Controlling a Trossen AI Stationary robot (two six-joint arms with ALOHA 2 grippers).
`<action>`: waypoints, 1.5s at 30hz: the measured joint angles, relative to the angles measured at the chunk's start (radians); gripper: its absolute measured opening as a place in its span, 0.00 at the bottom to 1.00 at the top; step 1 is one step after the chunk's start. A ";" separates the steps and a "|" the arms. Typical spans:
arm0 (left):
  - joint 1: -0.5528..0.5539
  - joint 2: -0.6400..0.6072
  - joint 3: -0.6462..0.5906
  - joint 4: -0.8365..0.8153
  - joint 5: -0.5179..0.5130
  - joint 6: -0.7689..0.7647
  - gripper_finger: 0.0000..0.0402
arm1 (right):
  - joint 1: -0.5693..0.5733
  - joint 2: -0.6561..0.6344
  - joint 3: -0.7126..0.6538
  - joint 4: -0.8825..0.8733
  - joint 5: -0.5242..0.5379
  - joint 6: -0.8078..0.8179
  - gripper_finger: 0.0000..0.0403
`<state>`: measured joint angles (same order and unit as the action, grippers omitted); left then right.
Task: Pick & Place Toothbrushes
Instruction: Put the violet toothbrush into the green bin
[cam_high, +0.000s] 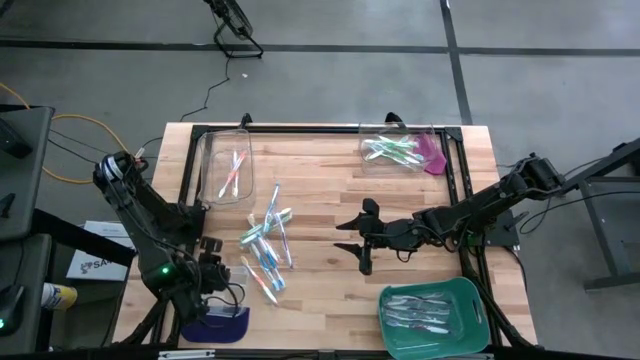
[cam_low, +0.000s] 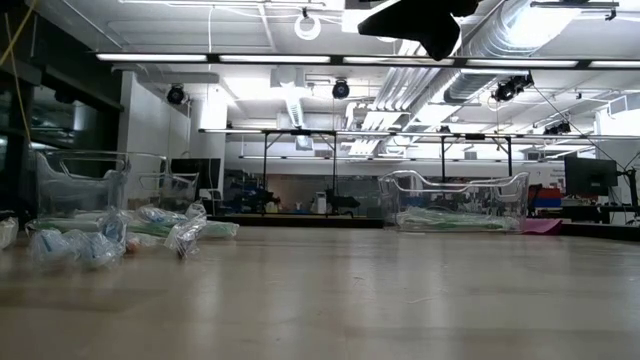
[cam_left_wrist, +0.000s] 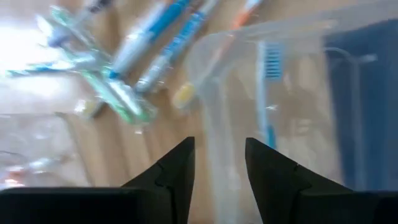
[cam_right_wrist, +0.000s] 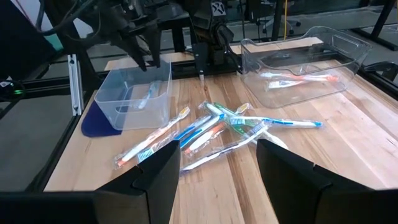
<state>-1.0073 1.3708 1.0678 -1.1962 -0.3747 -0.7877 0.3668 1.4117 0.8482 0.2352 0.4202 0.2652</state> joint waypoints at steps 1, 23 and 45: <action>0.007 0.000 0.002 -0.010 -0.015 0.010 0.35 | 0.000 0.000 0.000 0.000 0.000 -0.002 0.51; 0.453 -0.022 0.003 -0.095 -0.478 0.367 0.36 | 0.000 0.001 0.000 -0.082 0.000 0.109 0.51; 0.346 -0.346 -0.284 0.059 -0.835 0.128 0.36 | -0.190 0.285 0.000 0.211 -0.111 0.312 0.51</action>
<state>-0.6609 1.0251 0.7836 -1.1374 -1.2098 -0.6598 0.1769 1.6971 0.8478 0.4460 0.3095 0.5775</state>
